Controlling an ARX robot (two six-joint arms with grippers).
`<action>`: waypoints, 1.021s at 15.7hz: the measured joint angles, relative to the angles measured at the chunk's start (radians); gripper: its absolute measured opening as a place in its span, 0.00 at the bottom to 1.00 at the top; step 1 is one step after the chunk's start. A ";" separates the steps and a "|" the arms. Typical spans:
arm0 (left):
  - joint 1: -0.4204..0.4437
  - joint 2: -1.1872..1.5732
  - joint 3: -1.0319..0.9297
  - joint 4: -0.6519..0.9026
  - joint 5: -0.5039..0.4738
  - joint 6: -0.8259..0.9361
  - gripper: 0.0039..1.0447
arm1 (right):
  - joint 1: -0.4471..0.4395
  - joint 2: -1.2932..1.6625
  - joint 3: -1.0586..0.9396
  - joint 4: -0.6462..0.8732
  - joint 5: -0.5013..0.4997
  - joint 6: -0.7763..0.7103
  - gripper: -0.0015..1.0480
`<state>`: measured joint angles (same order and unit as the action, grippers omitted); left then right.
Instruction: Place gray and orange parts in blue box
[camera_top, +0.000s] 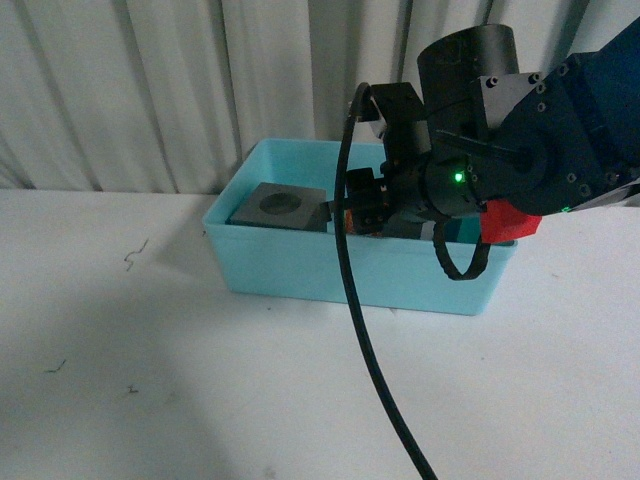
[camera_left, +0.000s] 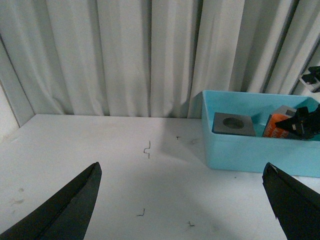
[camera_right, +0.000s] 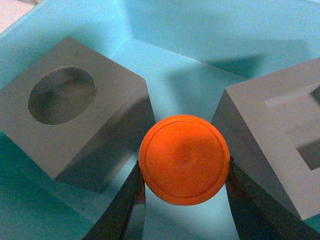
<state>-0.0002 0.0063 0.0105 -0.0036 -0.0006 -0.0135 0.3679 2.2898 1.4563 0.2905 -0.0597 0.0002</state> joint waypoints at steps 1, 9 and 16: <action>0.000 0.000 0.000 0.000 0.000 0.000 0.94 | 0.002 0.015 0.023 -0.006 0.005 0.004 0.39; 0.000 0.000 0.000 0.000 0.000 0.000 0.94 | 0.020 0.033 0.068 -0.005 0.008 0.007 0.87; 0.000 0.000 0.000 0.000 0.000 0.000 0.94 | -0.056 -0.583 -0.459 0.196 0.093 0.061 0.94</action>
<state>-0.0002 0.0063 0.0105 -0.0036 -0.0006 -0.0135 0.3119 1.7065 0.9977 0.4870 0.0334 0.0608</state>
